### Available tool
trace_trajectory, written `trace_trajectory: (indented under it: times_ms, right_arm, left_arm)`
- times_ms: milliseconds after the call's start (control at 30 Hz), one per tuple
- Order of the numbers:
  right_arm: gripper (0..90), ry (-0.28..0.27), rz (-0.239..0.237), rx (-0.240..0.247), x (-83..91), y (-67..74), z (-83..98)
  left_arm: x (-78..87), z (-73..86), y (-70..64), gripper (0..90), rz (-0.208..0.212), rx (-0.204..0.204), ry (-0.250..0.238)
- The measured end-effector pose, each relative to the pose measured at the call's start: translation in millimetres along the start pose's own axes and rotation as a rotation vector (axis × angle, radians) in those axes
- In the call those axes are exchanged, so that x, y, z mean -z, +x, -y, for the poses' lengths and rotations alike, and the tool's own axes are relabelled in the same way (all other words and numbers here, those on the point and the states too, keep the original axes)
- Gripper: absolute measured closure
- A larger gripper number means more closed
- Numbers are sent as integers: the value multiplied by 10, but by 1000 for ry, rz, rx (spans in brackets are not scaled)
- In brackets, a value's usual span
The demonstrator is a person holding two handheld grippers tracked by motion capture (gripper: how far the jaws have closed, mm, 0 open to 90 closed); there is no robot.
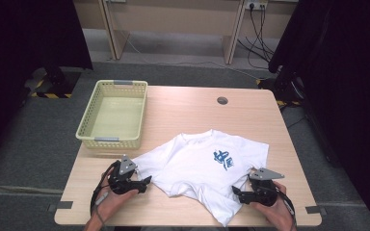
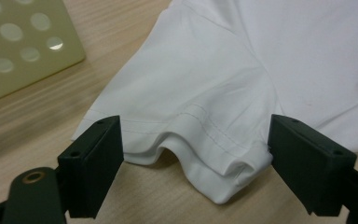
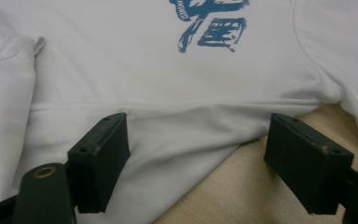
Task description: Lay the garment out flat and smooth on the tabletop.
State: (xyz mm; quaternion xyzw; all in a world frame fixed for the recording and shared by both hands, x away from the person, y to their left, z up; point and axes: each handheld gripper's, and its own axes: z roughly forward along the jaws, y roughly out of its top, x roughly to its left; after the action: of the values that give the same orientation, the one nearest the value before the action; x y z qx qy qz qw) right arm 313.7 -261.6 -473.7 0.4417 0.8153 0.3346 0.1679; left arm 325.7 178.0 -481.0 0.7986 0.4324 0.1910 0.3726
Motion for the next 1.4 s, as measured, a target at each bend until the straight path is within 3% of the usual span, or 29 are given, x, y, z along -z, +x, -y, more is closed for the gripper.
trace_trajectory:
  times_ms: [133, 267, 367, 533, 633, 900, 1033, 1133, 1233, 1400]
  right_arm:
    - [270, -16, -21, -59, 35, -83, -18]
    - [269, -43, 10, -78, 90, -168, -46]
    - [268, -51, 21, -79, 91, -218, -102]
    - [266, -38, 16, -78, -55, -245, -232]
    - [266, -26, 17, -80, -155, -262, -305]
    - [266, 0, 36, -68, -291, -250, -400]
    - [266, 1, 42, -62, -288, -238, -408]
    - [263, 8, 47, -51, -302, -231, -407]
    - [260, 24, 58, -37, -334, -231, -392]
    - [244, 19, 74, -46, -355, -236, -403]
  left_arm:
    - [-7, 42, 19, 135, 35, 11, 12]
    - [-2, 46, 29, 124, 43, 16, 9]
    - [19, 42, 6, 110, 47, 15, -30]
    - [135, -2, -43, 103, 65, 5, -84]
    - [207, 28, -51, 84, 85, 1, -56]
    - [282, 245, 35, 80, 50, 28, 13]
    - [272, 289, 36, 75, 26, 1, 36]
    - [268, 278, 25, 76, 18, 2, 43]
    - [283, 236, -9, 82, 21, 9, 15]
    - [223, -4, -112, 86, -28, -18, -18]
